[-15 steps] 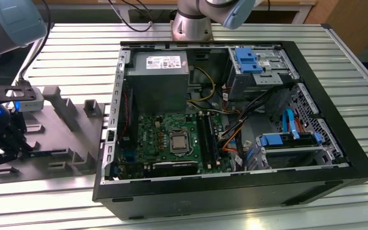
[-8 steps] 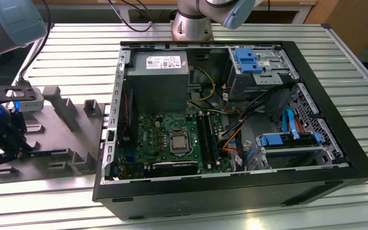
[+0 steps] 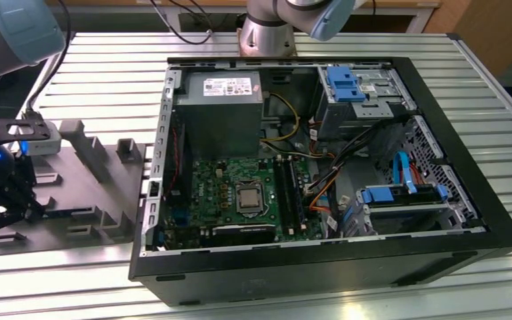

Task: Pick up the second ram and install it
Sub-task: 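Pick up the second ram and move it above second insertion slot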

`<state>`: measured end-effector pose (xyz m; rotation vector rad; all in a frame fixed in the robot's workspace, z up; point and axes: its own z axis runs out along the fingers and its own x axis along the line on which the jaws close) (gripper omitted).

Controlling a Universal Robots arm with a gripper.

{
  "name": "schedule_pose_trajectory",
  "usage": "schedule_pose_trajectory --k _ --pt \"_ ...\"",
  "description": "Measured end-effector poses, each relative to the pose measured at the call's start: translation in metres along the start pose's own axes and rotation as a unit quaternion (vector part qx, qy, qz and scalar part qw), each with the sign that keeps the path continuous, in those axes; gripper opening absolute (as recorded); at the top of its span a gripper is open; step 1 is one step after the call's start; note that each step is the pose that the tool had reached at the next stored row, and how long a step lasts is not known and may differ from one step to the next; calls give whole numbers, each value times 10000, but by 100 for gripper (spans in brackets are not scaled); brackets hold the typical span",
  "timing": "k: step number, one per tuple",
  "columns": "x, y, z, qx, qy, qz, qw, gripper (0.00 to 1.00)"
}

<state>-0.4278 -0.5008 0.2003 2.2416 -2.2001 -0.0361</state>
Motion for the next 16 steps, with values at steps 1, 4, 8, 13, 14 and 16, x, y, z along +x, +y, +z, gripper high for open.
schedule_pose_trajectory --k 1,4,8,13,14,16 --pt "0 0 0 0 0 0 10000 13" --pt "0 0 0 0 0 0 10000 12" --pt "0 0 1 0 0 0 10000 11" --pt "-1 1 -16 1 -4 0 10000 11" --pt "-1 0 -17 1 -5 0 10000 11" --pt "0 0 -18 1 -5 0 10000 11"
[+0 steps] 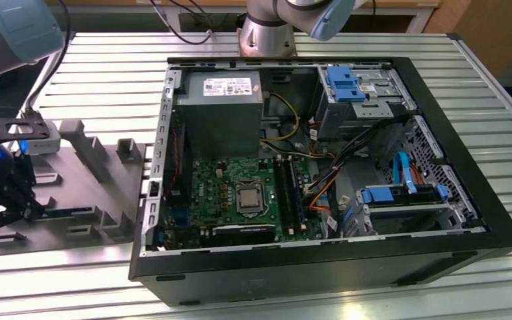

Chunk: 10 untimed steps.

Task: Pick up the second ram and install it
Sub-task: 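Pick up the second ram and move it above second insertion slot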

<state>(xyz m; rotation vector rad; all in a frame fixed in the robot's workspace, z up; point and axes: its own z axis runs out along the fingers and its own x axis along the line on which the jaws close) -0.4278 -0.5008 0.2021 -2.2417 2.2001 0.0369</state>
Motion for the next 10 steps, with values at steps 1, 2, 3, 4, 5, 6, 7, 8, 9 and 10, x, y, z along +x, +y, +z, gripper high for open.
schedule_pose_trajectory --k 1,2,3,4,5,6,7,8,9,10 --pt "0 0 -8 -1 1 0 10000 11" --pt "0 0 -9 -1 -2 0 10000 11" --pt "0 0 -9 -1 -2 0 10000 11" --pt "0 0 -10 -1 -2 0 10000 11" --pt "0 1 -15 -2 -1 0 10000 11" --pt "0 0 -20 -2 -1 0 10000 11" --pt "0 1 -25 -2 -2 0 10000 11" --pt "-1 0 -31 -1 -2 0 10000 11" --pt "-1 1 -39 -2 -2 0 10000 11" --pt "-1 1 -46 -1 -2 0 10000 11"
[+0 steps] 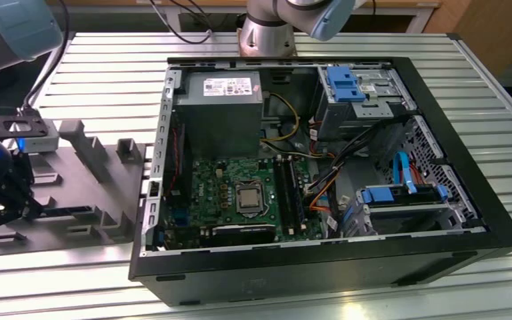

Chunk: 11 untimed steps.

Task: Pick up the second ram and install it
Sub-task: 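Pick up the second ram and move it above second insertion slot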

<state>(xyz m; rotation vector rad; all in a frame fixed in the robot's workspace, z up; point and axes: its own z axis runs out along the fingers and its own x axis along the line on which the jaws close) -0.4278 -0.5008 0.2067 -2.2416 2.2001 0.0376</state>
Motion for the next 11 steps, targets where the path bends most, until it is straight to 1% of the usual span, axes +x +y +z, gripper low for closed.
schedule_pose_trajectory --k 11 --pt "-2 2 -99 2 -1 0 10000 11"
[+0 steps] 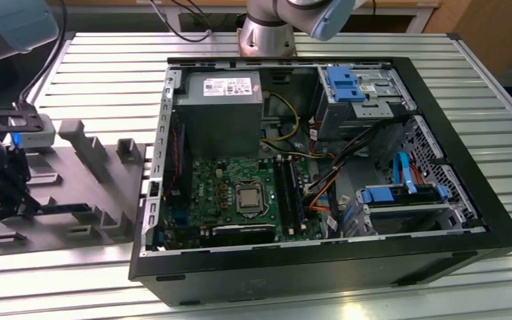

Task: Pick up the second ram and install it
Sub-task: 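Pick up the second ram and move it above second insertion slot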

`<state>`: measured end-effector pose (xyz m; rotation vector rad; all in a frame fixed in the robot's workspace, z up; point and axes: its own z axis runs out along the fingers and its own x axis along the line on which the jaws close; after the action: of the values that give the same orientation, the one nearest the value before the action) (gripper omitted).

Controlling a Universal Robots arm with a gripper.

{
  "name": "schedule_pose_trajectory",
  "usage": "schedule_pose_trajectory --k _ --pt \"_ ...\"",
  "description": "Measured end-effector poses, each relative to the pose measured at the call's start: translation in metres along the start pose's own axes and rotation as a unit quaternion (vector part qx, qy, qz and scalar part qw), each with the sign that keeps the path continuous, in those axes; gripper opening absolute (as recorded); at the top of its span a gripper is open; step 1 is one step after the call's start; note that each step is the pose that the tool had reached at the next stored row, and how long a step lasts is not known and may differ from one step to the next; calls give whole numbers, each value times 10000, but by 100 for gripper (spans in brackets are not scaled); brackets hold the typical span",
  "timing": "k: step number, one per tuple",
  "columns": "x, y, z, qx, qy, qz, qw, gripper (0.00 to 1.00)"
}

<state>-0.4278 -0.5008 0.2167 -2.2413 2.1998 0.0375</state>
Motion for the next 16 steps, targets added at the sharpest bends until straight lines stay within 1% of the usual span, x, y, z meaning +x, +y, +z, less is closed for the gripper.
schedule_pose_trajectory --k 7,16 --pt "-1 1 -74 0 0 0 10000 11" --pt "-3 2 -148 0 0 0 10000 11"
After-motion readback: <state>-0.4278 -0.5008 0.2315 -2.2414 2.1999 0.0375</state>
